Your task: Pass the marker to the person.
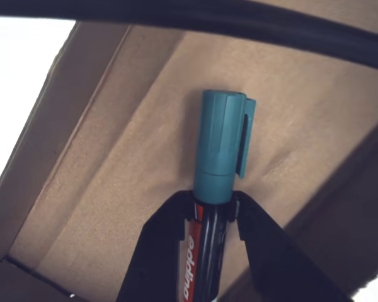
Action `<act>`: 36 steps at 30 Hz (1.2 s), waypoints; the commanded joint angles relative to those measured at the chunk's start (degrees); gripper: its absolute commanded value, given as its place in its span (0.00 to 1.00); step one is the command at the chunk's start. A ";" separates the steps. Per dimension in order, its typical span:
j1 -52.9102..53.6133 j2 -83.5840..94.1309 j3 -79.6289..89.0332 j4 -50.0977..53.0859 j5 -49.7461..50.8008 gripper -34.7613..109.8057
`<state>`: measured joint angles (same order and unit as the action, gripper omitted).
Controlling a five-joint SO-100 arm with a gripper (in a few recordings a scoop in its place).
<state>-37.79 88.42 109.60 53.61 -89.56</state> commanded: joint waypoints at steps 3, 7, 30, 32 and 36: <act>-1.67 3.78 -8.61 4.66 4.13 0.21; -2.99 4.92 -14.59 6.68 10.46 0.21; 3.69 -8.44 -36.74 -36.47 39.99 0.21; 3.34 -10.99 -36.39 -42.28 40.17 0.21; 2.11 -17.05 -37.62 -52.38 39.99 0.21</act>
<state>-34.37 71.98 76.46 8.61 -49.57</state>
